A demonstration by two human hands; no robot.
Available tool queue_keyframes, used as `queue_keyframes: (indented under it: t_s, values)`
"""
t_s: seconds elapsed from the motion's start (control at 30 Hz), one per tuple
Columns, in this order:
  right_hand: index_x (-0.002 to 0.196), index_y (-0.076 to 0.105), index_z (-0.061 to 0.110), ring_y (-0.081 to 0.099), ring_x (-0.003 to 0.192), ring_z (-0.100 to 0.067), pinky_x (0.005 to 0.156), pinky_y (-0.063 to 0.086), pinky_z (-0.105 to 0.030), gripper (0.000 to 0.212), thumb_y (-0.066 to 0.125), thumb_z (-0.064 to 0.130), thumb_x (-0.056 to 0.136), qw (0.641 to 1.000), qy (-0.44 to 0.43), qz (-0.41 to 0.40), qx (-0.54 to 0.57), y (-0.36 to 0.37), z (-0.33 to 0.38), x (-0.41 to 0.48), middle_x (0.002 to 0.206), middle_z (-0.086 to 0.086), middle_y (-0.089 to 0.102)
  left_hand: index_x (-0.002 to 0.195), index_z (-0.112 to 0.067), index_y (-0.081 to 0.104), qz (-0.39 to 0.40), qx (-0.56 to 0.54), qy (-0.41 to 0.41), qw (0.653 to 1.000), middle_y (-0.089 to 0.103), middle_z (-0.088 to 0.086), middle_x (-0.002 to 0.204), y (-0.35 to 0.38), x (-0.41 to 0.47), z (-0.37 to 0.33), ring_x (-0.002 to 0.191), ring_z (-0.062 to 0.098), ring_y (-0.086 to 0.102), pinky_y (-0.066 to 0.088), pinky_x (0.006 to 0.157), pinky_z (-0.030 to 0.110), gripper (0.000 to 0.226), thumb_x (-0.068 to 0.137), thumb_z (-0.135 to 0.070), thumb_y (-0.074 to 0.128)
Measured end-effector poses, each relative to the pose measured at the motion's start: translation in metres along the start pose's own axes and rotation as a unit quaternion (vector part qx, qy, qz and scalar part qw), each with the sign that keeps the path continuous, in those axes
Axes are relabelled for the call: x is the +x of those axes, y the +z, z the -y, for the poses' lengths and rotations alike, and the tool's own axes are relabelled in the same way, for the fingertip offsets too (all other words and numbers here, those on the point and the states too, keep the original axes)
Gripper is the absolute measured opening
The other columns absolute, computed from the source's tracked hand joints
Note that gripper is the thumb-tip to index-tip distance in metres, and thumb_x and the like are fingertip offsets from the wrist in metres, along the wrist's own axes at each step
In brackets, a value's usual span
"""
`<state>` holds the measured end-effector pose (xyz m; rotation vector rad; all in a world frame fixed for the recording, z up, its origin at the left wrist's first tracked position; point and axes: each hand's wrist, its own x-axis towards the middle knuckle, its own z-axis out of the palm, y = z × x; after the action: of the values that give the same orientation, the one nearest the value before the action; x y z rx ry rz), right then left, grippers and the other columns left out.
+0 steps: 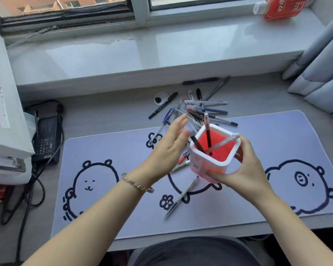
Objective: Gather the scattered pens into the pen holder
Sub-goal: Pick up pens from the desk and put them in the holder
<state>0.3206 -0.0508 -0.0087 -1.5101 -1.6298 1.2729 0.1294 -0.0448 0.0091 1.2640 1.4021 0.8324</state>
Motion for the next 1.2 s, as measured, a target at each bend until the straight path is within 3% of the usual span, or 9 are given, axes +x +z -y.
queue_keyframes:
  t_s: [0.1,0.27,0.53,0.7,0.83,0.97,1.03,1.1,1.2]
  values:
    - [0.104,0.039,0.059,0.051,0.107,0.010,0.080,0.044,-0.017,0.083,0.086,0.045,0.038,0.999,0.020,-0.025,0.022,-0.007,-0.004,-0.005,0.115,0.027,0.052,0.113,-0.021,0.047,-0.085,0.164,-0.074,0.980,0.052,0.000,0.109,0.003,-0.019,0.038,0.095,0.014,0.052,0.041,0.082,0.024,0.025,0.090,-0.031,0.054]
    - [0.097,0.041,0.057,0.051,0.106,0.007,0.084,0.043,-0.024,0.075,0.088,0.020,0.051,0.998,0.036,-0.045,0.017,-0.014,-0.013,-0.010,0.108,0.028,0.053,0.102,-0.012,0.049,0.126,0.444,-0.149,0.874,0.053,0.006,0.109,0.045,-0.052,0.091,0.103,0.028,0.051,0.042,0.075,0.035,0.034,0.084,-0.039,0.057]
    - [0.094,0.040,0.056,0.049,0.100,0.011,0.079,0.040,-0.020,0.078,0.087,0.009,0.053,0.998,0.042,-0.052,0.015,-0.021,-0.019,-0.017,0.105,0.029,0.050,0.098,-0.008,0.040,0.018,0.407,-0.049,0.912,0.046,0.011,0.096,0.016,-0.013,0.083,0.080,0.031,0.044,0.035,0.065,0.038,0.011,0.092,0.000,0.037]
    - [0.096,0.040,0.054,0.050,0.101,0.009,0.084,0.042,-0.025,0.078,0.088,0.010,0.053,0.997,0.044,-0.055,0.014,-0.019,-0.019,-0.017,0.106,0.028,0.050,0.104,-0.006,0.048,0.087,0.493,0.008,0.866,0.050,0.013,0.107,0.023,0.008,0.088,0.094,0.030,0.049,0.041,0.065,0.036,0.015,0.089,-0.006,0.048]
    - [0.098,0.039,0.054,0.050,0.103,0.008,0.082,0.041,-0.021,0.079,0.088,0.010,0.054,0.998,0.037,-0.050,0.011,-0.017,-0.019,-0.017,0.107,0.028,0.050,0.075,-0.008,0.053,0.082,0.573,0.030,0.815,0.055,0.009,0.069,0.039,0.010,0.085,0.056,0.024,0.054,0.029,0.039,0.025,0.041,0.049,-0.001,0.083]
    - [0.098,0.040,0.053,0.050,0.103,0.007,0.081,0.041,-0.020,0.077,0.088,0.012,0.053,0.998,0.039,-0.050,0.010,-0.019,-0.020,-0.018,0.107,0.028,0.051,0.123,-0.004,0.042,0.087,0.578,0.015,0.811,0.048,0.017,0.111,0.032,0.002,0.089,0.102,0.032,0.048,0.041,0.069,0.037,0.046,0.081,0.012,0.049]
    - [0.097,0.040,0.053,0.050,0.103,0.006,0.081,0.041,-0.021,0.077,0.088,0.013,0.053,0.998,0.041,-0.047,0.008,-0.019,-0.020,-0.018,0.107,0.028,0.051,0.121,-0.005,0.045,0.063,0.601,0.037,0.796,0.050,0.016,0.111,0.022,-0.002,0.091,0.103,0.031,0.048,0.044,0.072,0.036,0.046,0.079,0.008,0.054]
    - [0.097,0.040,0.054,0.050,0.101,0.007,0.079,0.041,-0.019,0.077,0.088,0.013,0.053,0.998,0.044,-0.044,0.005,-0.020,-0.020,-0.018,0.106,0.028,0.051,0.098,-0.006,0.054,0.019,0.593,0.016,0.805,0.057,0.012,0.097,0.014,-0.010,0.083,0.089,0.027,0.053,0.044,0.062,0.033,0.025,0.075,-0.003,0.064]
    - [0.096,0.040,0.053,0.050,0.098,0.010,0.076,0.040,-0.016,0.078,0.088,0.010,0.053,0.997,0.048,-0.052,0.007,-0.023,-0.019,-0.020,0.105,0.029,0.050,0.093,-0.008,0.040,0.025,0.416,-0.113,0.902,0.049,0.011,0.087,-0.006,-0.024,0.071,0.083,0.030,0.046,0.034,0.064,0.035,0.007,0.087,-0.009,0.044]
